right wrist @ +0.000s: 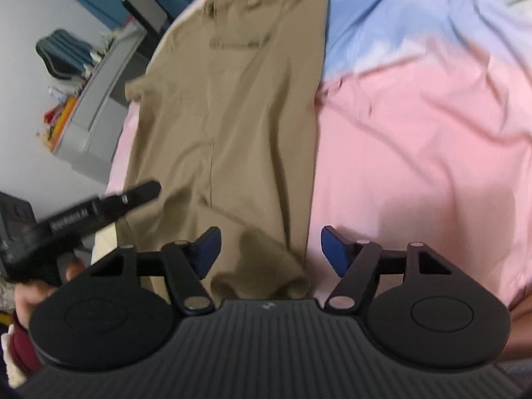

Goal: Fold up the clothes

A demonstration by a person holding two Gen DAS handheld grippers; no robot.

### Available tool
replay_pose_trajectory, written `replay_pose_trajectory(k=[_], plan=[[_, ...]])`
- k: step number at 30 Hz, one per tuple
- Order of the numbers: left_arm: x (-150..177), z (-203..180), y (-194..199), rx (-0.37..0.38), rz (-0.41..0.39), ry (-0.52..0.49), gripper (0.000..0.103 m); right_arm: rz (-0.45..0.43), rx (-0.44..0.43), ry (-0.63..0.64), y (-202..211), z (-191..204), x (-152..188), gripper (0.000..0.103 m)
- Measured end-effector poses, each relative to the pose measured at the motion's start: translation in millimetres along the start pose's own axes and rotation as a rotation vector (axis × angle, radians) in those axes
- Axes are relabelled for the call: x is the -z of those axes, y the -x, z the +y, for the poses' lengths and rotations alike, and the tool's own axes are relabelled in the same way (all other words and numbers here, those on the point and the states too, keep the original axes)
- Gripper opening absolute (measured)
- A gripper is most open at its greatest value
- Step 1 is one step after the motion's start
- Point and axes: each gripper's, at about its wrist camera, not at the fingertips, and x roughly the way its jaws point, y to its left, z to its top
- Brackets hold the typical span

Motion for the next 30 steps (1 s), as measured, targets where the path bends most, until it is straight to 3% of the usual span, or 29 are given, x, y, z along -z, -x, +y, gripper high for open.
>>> replay_pose_trajectory(k=[3,6,8,10,13,19,22,26,30], plan=[[-0.2,4.8,6.0,0.007,-0.010,0.018,0.016,0.006,-0.014,0.032,4.2,9.1,8.0,0.066],[-0.9,5.9,9.2,0.007,-0.020,0.022,0.016,0.019,0.006,0.094,5.4,20.8,16.3,0.033],[-0.8,5.6,10.7,0.009,-0.025,0.020,0.016,0.027,0.012,0.154,5.9,31.6,21.7,0.022],[-0.6,4.5,11.8,0.013,-0.030,0.016,0.016,0.038,0.008,0.216,6.1,43.8,27.7,0.017],[-0.4,4.0,12.4,0.012,-0.037,0.011,0.016,0.071,0.000,0.299,1.4,60.1,37.5,0.014],[-0.5,4.4,8.7,0.001,-0.026,0.009,0.016,0.218,0.023,0.394,-28.3,79.3,62.8,0.012],[-0.8,5.1,8.6,-0.005,-0.027,0.007,0.016,0.235,0.018,0.418,-31.9,85.1,67.1,0.013],[-1.7,5.5,9.7,-0.017,-0.038,0.000,0.018,0.131,-0.006,0.418,-2.5,88.6,55.2,0.015],[-4.0,1.0,7.9,-0.039,-0.058,-0.032,0.037,-0.064,0.011,0.409,34.5,89.2,24.1,0.015]])
